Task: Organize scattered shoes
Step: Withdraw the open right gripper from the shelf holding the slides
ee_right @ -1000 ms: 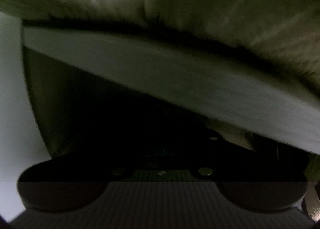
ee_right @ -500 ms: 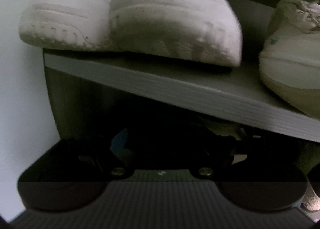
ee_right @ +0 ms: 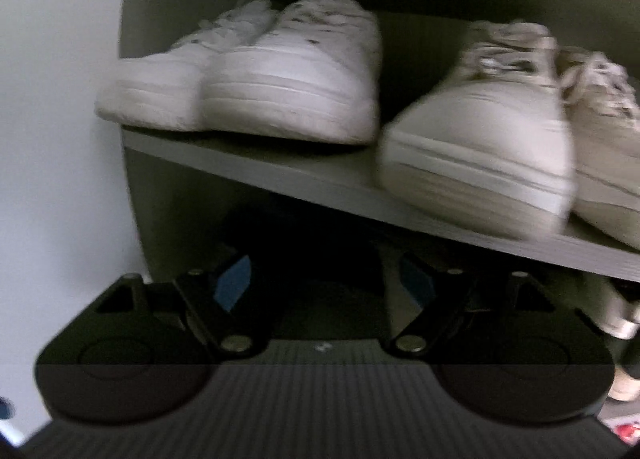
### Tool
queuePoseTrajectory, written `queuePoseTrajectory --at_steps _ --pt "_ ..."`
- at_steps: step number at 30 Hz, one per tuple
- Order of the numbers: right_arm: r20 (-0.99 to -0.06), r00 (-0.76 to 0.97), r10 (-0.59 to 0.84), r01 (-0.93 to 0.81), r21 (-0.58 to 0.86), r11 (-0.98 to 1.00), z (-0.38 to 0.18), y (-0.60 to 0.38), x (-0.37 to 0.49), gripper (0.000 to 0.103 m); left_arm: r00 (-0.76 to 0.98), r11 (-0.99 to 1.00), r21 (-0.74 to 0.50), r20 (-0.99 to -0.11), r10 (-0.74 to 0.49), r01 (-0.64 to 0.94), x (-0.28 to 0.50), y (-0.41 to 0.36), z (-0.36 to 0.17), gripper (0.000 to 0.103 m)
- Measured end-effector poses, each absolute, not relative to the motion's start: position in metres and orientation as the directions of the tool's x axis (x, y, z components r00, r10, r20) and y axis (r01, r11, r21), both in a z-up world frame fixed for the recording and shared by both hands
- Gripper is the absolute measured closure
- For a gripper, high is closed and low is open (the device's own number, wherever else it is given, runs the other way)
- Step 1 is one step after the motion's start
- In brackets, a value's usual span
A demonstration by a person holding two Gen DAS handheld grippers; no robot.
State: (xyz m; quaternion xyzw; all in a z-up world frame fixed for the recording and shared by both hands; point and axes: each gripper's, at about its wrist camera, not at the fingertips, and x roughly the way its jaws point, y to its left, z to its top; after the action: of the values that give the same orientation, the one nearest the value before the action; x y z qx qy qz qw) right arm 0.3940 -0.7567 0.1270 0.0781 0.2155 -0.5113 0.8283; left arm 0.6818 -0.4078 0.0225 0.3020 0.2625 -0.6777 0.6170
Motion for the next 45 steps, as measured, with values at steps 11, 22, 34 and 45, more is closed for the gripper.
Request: queuePoseTrajectory --at_steps 11,22,34,45 --pt "-0.581 0.186 -0.792 0.911 -0.200 0.361 0.090 -0.648 0.352 0.019 0.000 -0.042 0.043 -0.702 -0.712 0.998 0.695 -0.452 0.036 0.000" --pt "-0.687 0.067 -0.723 0.951 -0.175 0.253 0.050 -0.559 0.421 0.019 0.135 0.095 0.096 -0.735 -0.665 0.991 0.695 -0.600 -0.059 0.009" --pt "-0.719 0.069 -0.692 0.975 -0.098 0.198 0.037 -0.482 0.390 0.019 0.160 0.099 0.127 -0.702 -0.694 0.987 0.695 -0.662 -0.059 0.033" --pt "-0.712 0.053 -0.700 0.982 -0.089 0.164 0.011 -0.470 0.426 0.019 0.185 0.069 0.184 -0.743 -0.644 0.980 0.683 -0.642 -0.058 0.016"
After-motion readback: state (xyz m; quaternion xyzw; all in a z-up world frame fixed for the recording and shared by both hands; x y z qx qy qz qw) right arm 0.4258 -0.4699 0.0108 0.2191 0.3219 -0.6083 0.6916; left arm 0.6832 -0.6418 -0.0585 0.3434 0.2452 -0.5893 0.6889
